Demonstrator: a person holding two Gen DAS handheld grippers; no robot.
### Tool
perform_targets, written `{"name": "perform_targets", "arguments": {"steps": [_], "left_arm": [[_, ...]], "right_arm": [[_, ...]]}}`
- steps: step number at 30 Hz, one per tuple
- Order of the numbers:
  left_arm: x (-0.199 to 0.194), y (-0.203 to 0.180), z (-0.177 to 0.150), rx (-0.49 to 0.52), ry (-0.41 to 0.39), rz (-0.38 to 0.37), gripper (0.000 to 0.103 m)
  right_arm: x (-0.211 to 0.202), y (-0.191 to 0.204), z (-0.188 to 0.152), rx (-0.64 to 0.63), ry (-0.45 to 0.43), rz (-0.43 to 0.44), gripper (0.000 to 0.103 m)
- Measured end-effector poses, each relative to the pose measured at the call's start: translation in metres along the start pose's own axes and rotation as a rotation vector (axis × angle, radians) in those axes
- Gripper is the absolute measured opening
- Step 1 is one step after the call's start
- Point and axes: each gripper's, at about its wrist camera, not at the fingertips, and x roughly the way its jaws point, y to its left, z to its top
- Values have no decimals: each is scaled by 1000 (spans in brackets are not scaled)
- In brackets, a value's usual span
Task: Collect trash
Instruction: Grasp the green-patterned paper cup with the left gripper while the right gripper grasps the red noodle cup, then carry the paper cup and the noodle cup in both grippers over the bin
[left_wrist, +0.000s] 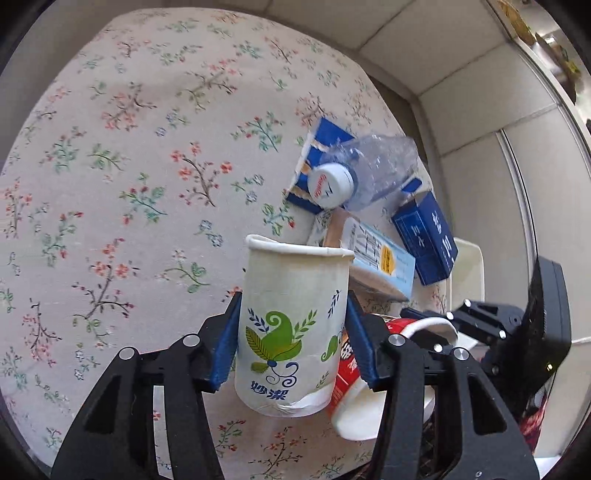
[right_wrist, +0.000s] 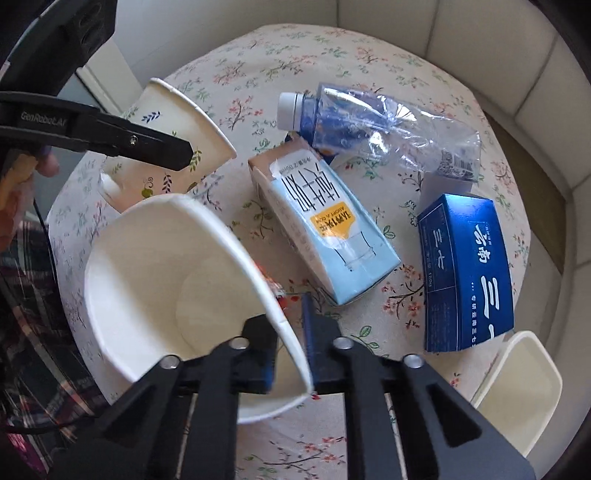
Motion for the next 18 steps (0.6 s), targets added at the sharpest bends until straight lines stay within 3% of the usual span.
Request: {"name": "perform_targets", "arguments": {"steps": [10, 18], "left_arm": [[-35, -11, 7, -7, -158, 1, 50], [-64, -21, 9, -3, -282, 2, 50]], "right_arm": [[-49, 12, 7, 94, -207, -4, 8], [-84, 8, 8, 151, -341, -74, 8]]}}
